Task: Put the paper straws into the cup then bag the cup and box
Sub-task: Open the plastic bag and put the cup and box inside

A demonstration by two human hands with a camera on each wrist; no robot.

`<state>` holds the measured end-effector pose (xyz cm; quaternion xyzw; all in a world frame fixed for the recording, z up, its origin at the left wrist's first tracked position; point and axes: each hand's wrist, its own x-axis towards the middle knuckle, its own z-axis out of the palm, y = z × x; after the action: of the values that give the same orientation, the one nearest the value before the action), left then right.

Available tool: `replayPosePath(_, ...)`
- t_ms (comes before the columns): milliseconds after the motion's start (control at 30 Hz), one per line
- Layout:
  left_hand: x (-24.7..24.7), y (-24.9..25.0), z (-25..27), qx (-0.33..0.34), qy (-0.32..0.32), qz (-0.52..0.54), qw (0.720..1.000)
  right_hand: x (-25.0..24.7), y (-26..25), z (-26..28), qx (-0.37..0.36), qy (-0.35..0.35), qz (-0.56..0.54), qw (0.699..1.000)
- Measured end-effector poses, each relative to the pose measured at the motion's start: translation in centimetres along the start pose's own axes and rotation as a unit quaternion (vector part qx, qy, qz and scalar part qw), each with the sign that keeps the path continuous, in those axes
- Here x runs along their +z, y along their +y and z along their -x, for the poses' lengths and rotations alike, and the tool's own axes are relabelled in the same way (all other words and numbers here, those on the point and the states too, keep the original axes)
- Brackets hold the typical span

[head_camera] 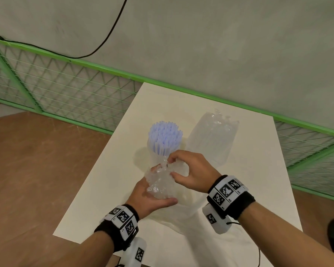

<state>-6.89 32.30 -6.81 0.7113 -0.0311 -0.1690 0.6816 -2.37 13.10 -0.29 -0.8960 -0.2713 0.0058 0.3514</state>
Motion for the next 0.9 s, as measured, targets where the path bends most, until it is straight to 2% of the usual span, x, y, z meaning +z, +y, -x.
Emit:
replayPosePath(267,-0.1,0.0,0.0,-0.002,0.004,0.004,1.0,1.3,0.2,0.3,0.004,0.046,-0.018,0.999)
replayPosePath(467,-0.2,0.1,0.1,-0.009,0.004,0.016,1.0,2.0,0.0,0.7,0.04,0.04,-0.026,0.998)
replayPosePath(633,-0.3,0.1,0.2,0.0,0.005,0.014,1.0,2.4,0.3,1.0,0.023,0.09,0.008,0.996)
replayPosePath(900,-0.2,0.1,0.2,-0.006,0.014,0.029,0.999,2.2,1.6,1.3,0.046,0.101,0.02,0.994)
